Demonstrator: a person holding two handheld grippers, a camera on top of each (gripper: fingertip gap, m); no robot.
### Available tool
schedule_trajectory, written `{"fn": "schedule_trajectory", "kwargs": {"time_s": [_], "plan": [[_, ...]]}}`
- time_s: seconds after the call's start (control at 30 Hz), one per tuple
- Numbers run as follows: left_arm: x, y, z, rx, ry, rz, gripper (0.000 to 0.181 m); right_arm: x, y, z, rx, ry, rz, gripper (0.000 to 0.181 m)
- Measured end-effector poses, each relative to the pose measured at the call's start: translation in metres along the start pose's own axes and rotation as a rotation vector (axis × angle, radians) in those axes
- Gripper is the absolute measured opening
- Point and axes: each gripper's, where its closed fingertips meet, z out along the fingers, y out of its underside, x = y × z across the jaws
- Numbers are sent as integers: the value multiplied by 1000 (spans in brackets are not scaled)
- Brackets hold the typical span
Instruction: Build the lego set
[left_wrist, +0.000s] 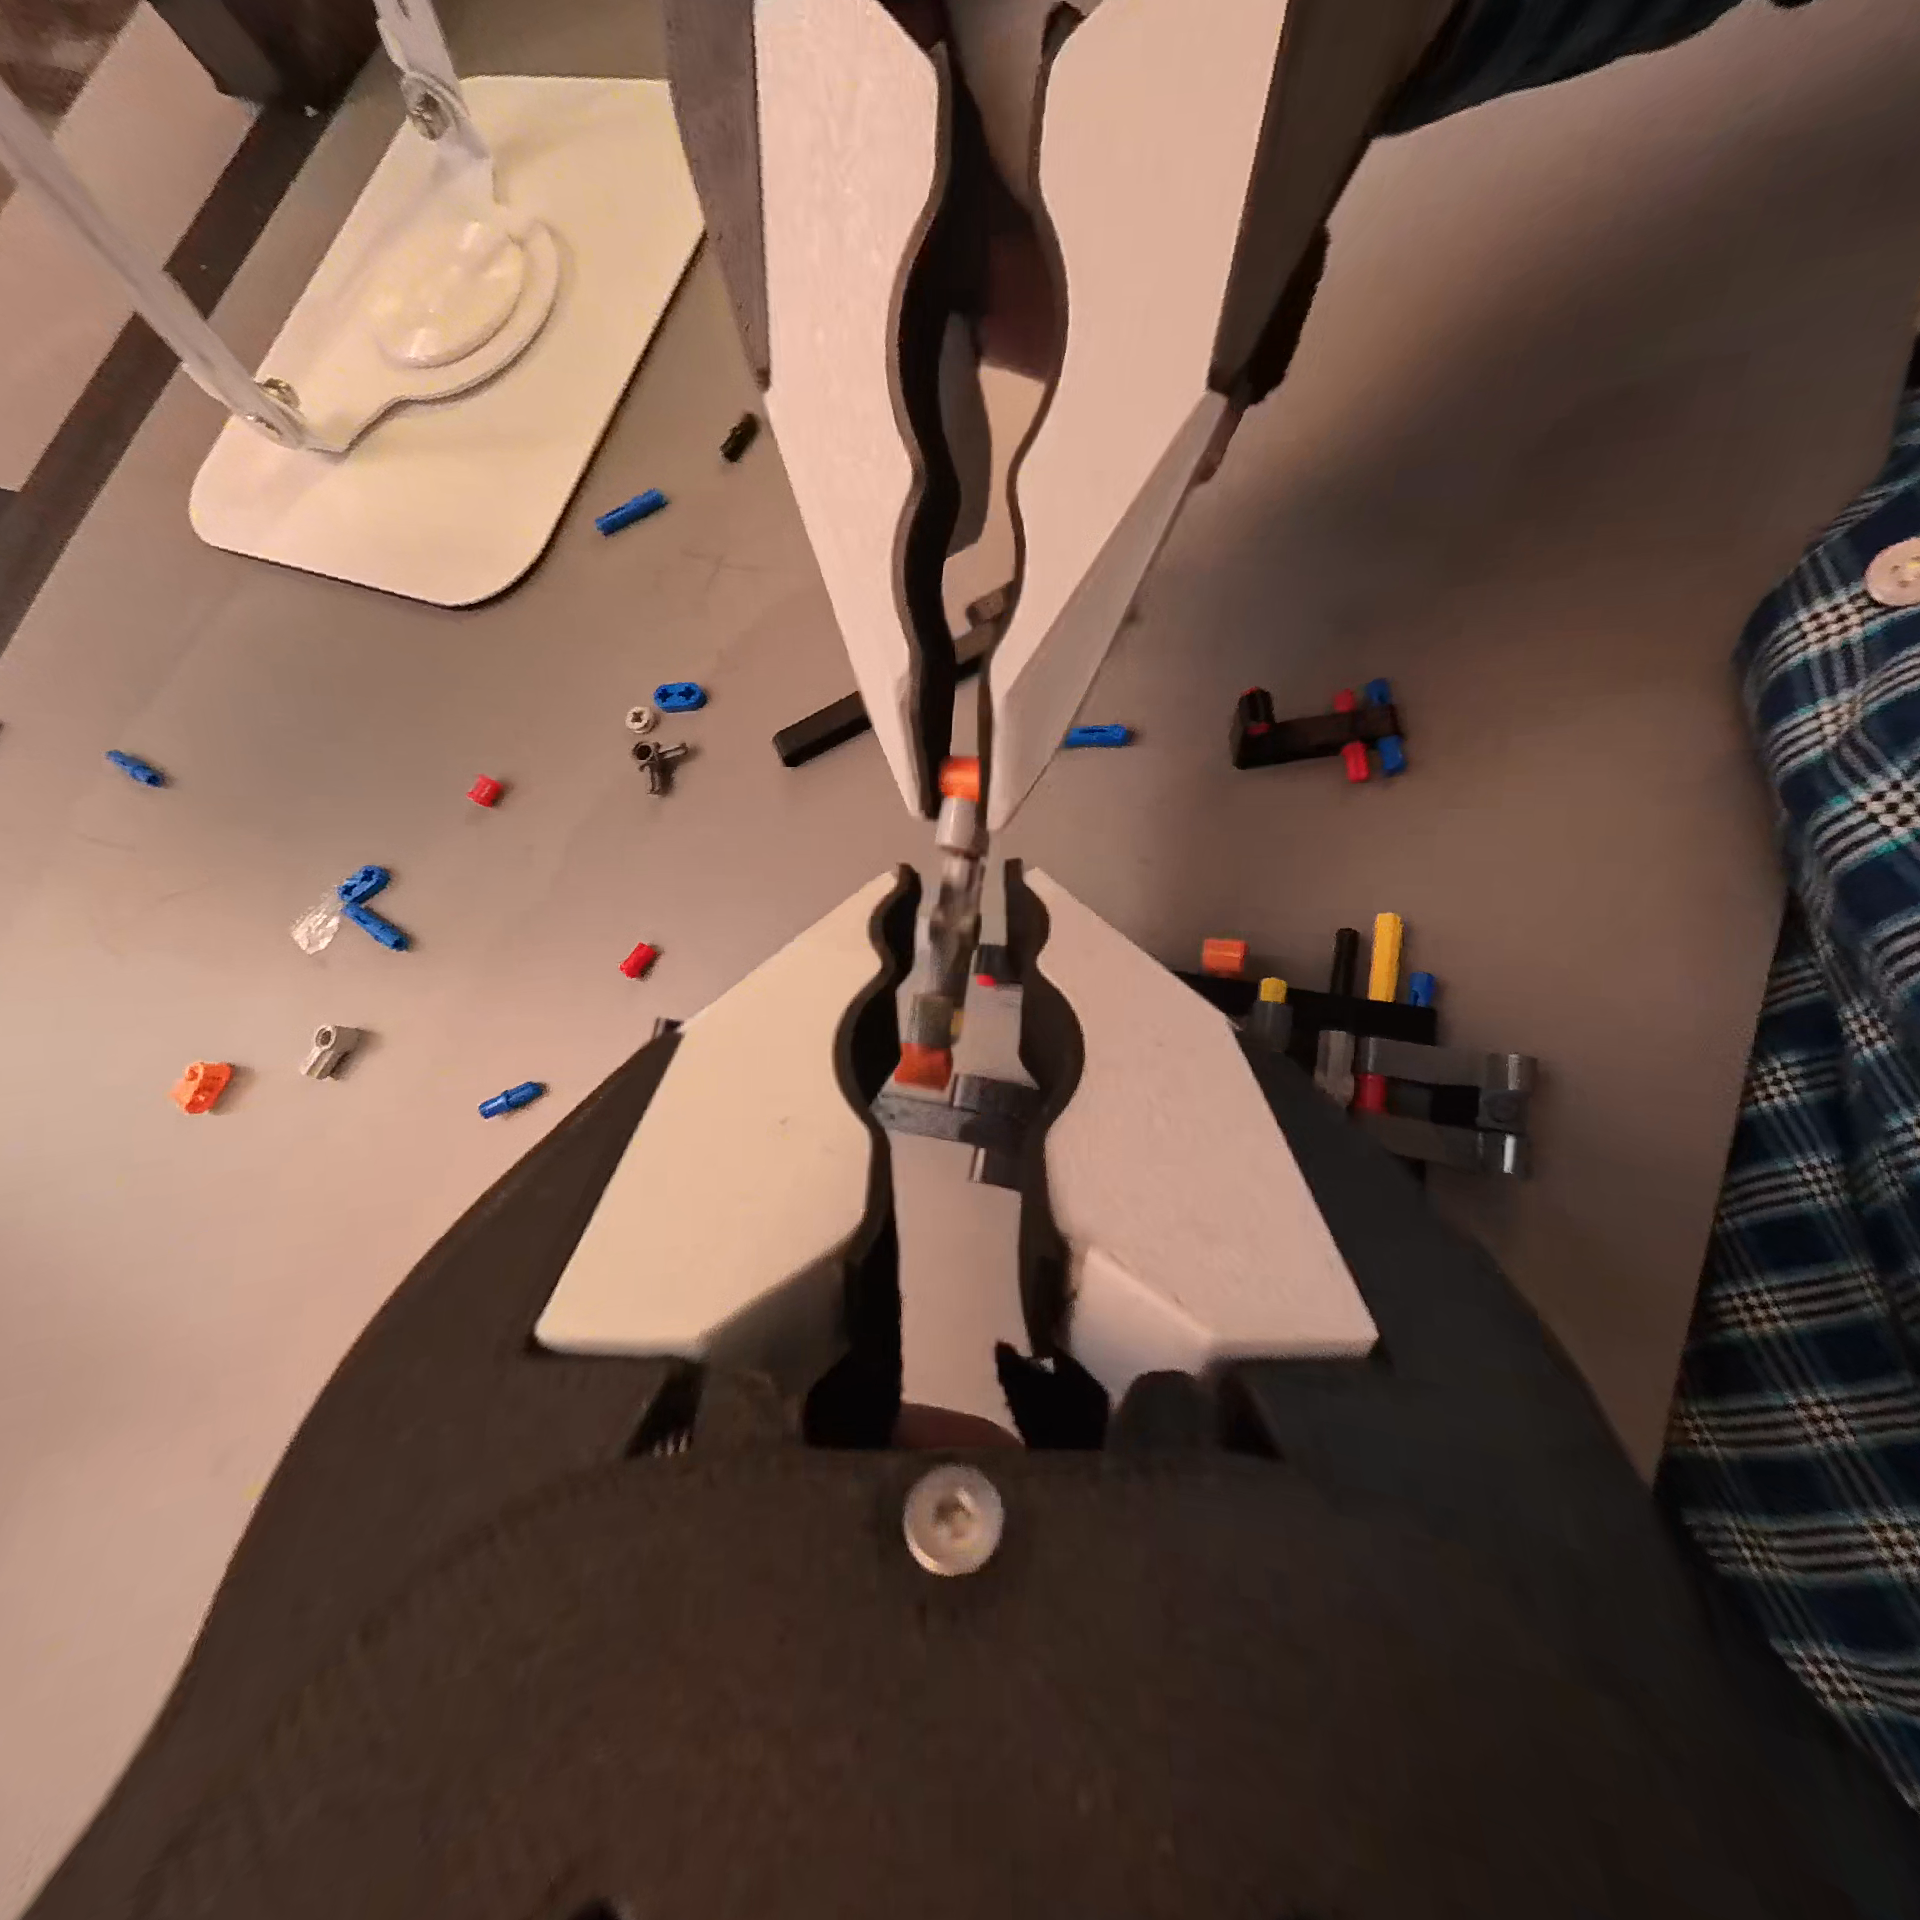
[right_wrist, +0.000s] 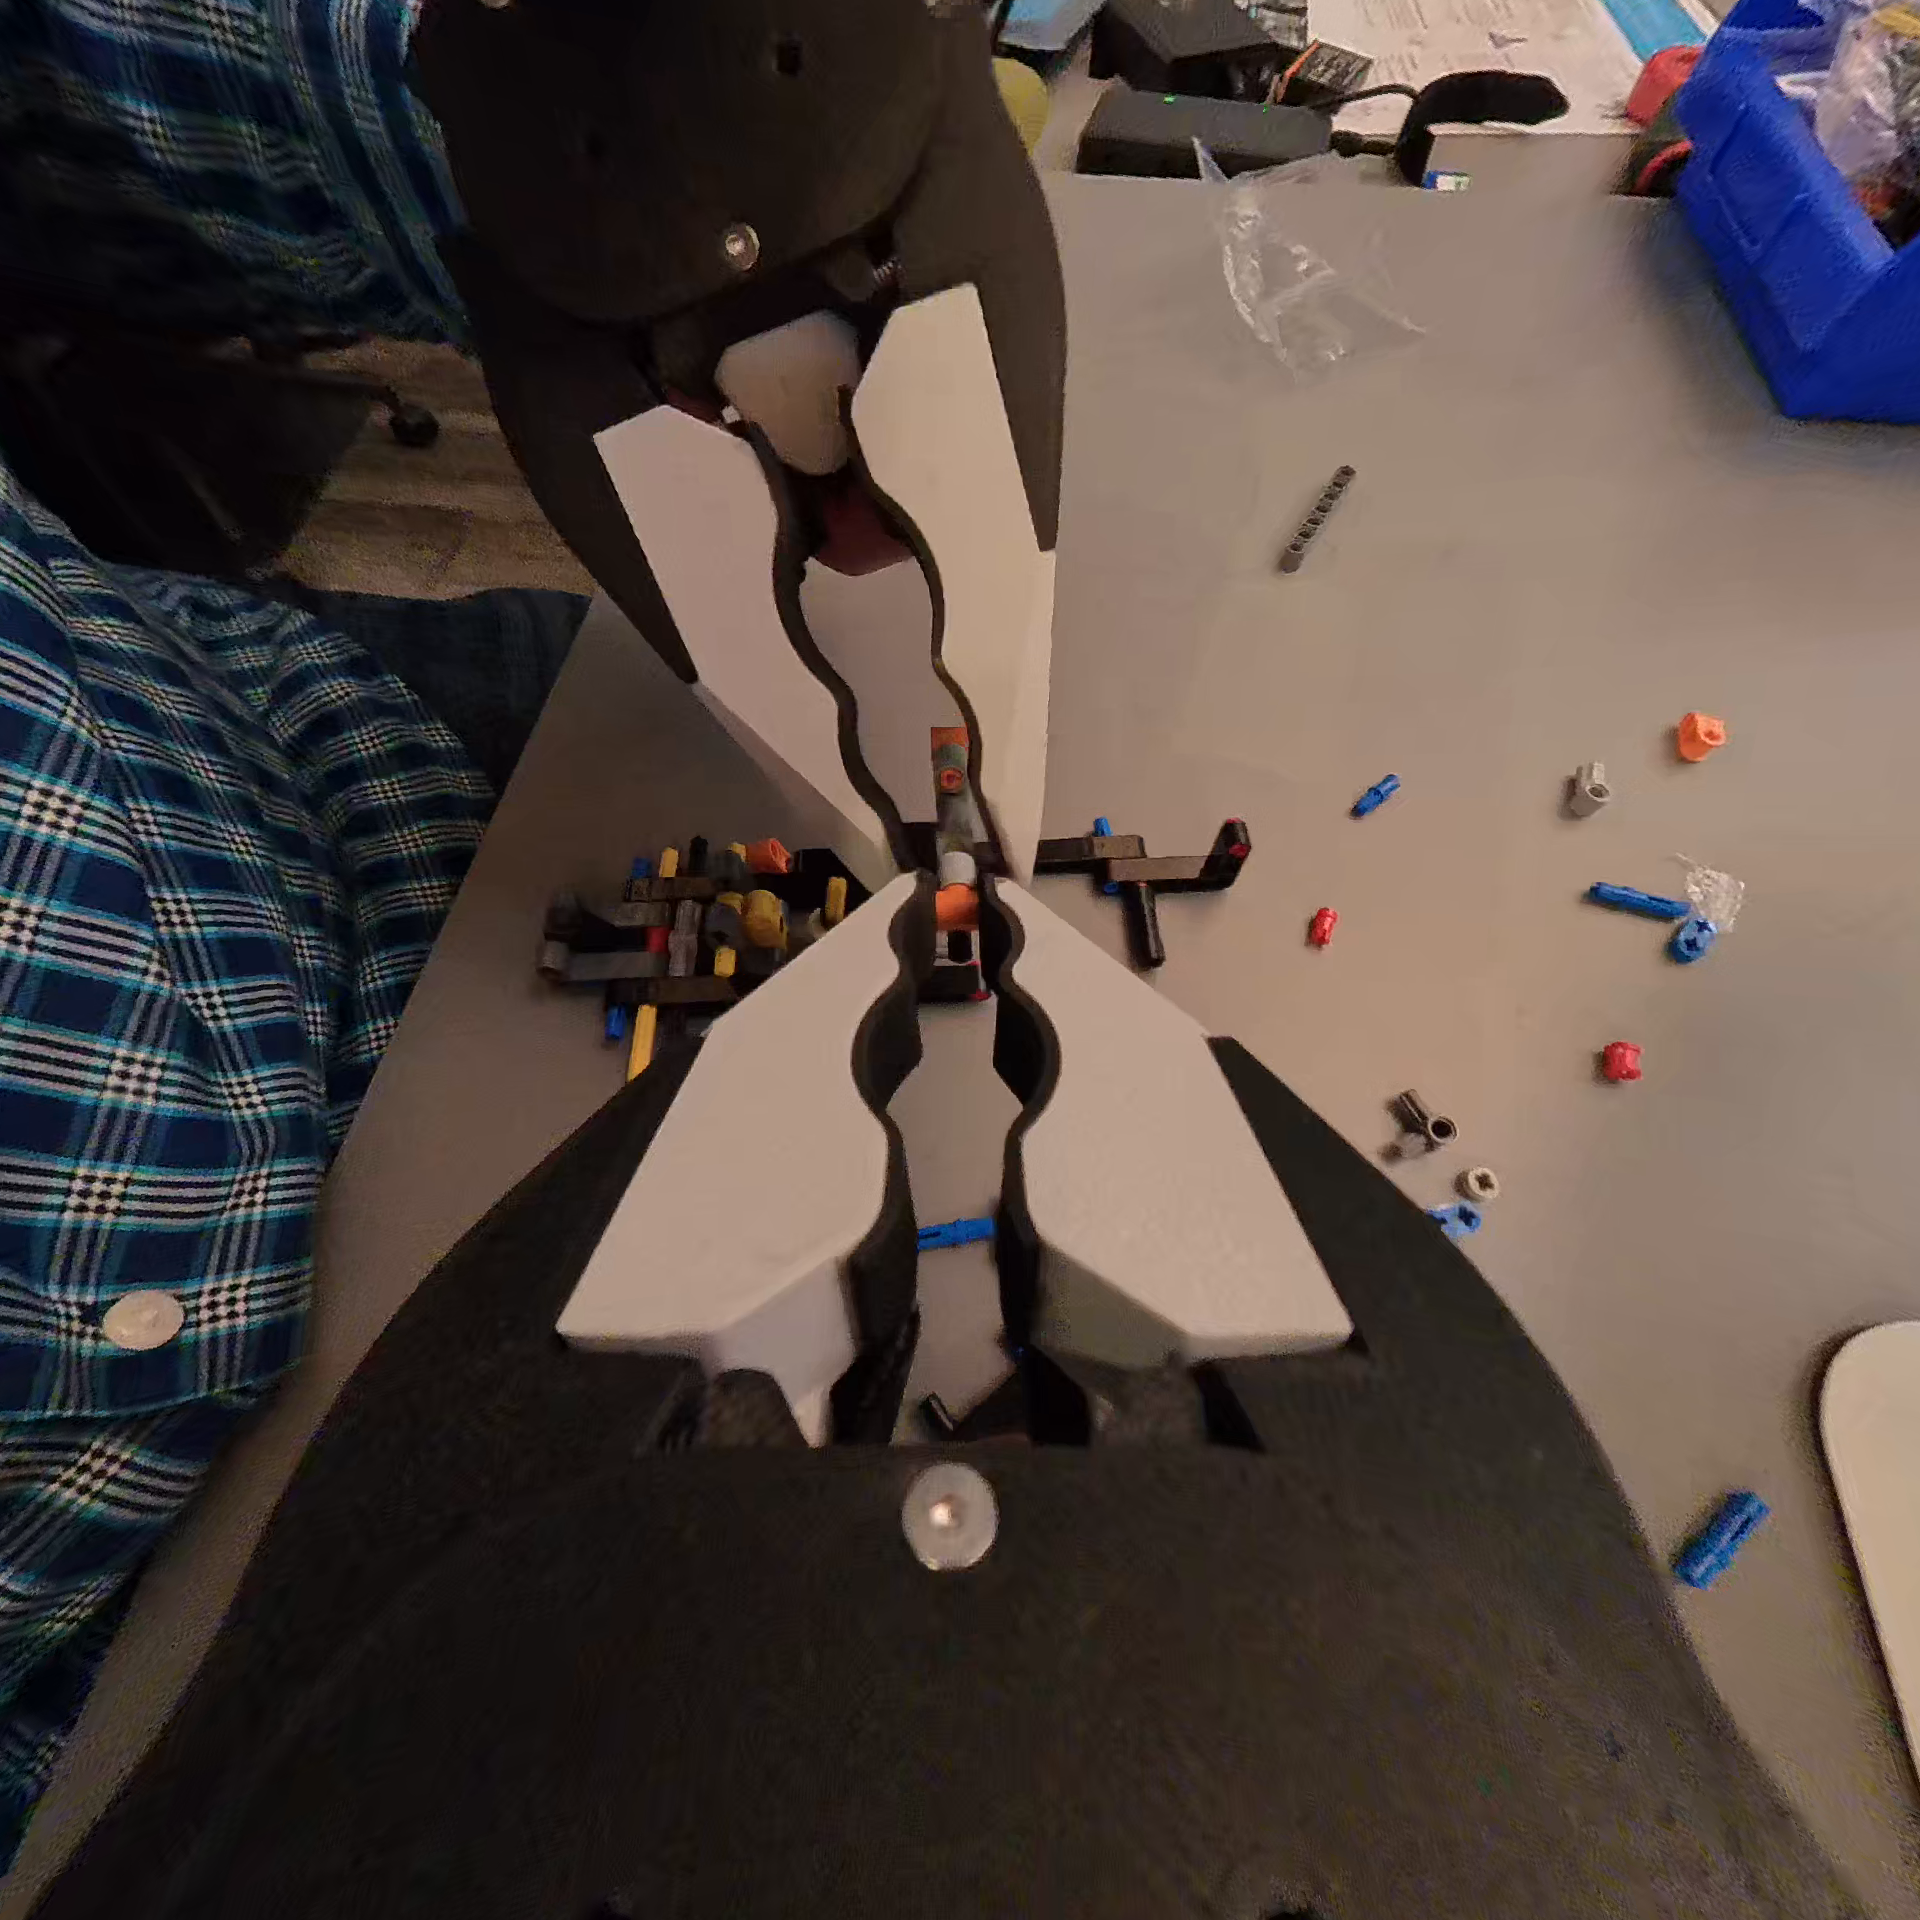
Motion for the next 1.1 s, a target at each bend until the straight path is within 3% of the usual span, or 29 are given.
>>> {"fn": "schedule_trajectory", "kwargs": {"time_s": [0.23, 0.57, 1.1], "plan": [[-19, 19, -11, -27, -107, -120, 41, 17, 15, -3, -32, 26, 72, 5], [-16, 59, -11, -115, -127, -304, 38, 30, 42, 12, -161, 40, 71, 5], [-14, 64, -2, -107, -108, -344, 38, 38, 66, 25, -343, 73, -27, 6]]}}
